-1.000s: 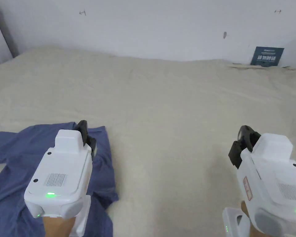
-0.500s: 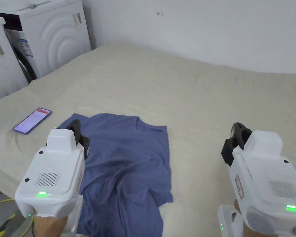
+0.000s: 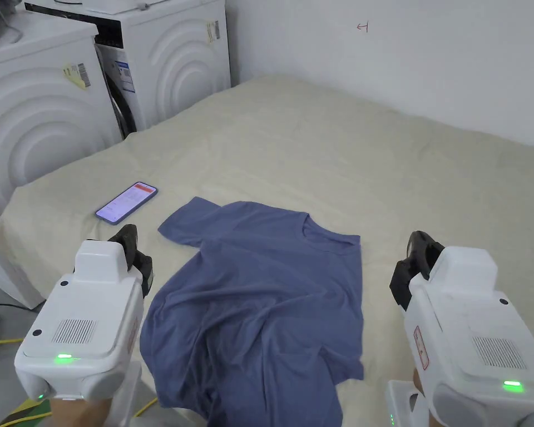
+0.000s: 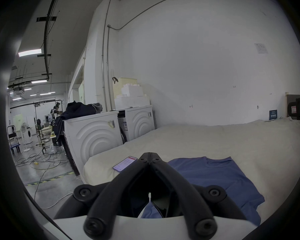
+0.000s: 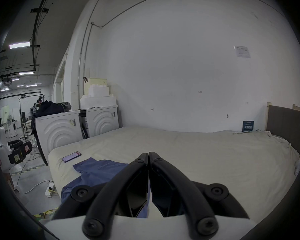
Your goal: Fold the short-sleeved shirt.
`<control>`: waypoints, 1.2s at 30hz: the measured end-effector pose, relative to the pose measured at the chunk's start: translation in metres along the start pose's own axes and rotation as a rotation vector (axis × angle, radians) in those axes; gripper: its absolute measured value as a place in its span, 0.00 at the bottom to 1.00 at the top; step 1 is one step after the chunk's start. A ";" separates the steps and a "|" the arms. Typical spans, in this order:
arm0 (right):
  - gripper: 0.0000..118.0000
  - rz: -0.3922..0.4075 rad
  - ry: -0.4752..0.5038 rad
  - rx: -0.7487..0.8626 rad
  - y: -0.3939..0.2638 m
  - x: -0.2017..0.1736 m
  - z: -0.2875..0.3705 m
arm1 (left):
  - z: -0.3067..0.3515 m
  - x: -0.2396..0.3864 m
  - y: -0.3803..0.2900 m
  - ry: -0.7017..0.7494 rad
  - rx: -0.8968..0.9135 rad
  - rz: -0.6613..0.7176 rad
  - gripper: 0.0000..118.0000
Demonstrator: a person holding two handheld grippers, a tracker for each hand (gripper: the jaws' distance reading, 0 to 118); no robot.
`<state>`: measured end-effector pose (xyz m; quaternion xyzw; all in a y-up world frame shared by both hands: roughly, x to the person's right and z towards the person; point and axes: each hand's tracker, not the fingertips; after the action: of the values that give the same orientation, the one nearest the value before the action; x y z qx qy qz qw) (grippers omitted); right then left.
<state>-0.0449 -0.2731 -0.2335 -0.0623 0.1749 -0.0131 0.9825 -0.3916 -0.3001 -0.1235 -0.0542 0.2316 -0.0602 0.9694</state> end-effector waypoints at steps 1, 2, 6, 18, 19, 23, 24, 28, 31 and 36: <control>0.00 0.000 -0.001 -0.002 0.000 0.000 0.000 | -0.001 0.000 0.000 -0.001 -0.003 0.002 0.00; 0.00 0.001 -0.001 -0.005 -0.001 0.001 0.000 | -0.003 -0.001 -0.001 -0.005 -0.010 0.008 0.00; 0.00 0.009 -0.014 -0.008 -0.001 0.009 0.000 | -0.019 -0.002 0.000 -0.074 -0.101 0.068 0.00; 0.00 0.009 -0.091 -0.023 -0.003 0.043 -0.003 | -0.128 0.034 0.003 -0.236 -0.466 0.175 0.01; 0.00 0.010 -0.097 -0.025 -0.003 0.046 -0.004 | -0.137 0.040 0.002 -0.248 -0.506 0.169 0.04; 0.00 0.013 -0.120 -0.037 -0.006 0.056 -0.007 | -0.175 0.071 -0.013 -0.334 -0.671 0.101 0.45; 0.00 0.014 -0.126 -0.041 -0.007 0.058 -0.008 | -0.183 0.081 -0.018 -0.348 -0.722 0.071 0.45; 0.00 0.017 -0.143 -0.056 -0.012 0.066 -0.009 | -0.201 0.110 -0.043 -0.403 -0.842 -0.004 0.83; 0.00 0.018 -0.157 -0.073 -0.017 0.072 -0.008 | -0.208 0.126 -0.060 -0.384 -0.907 0.001 0.90; 0.00 0.010 -0.181 -0.097 -0.025 0.082 -0.002 | -0.211 0.146 -0.082 -0.342 -0.989 -0.083 0.89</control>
<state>0.0315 -0.3017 -0.2603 -0.1097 0.0863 0.0060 0.9902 -0.3654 -0.4178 -0.3644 -0.5235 0.0686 0.0277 0.8488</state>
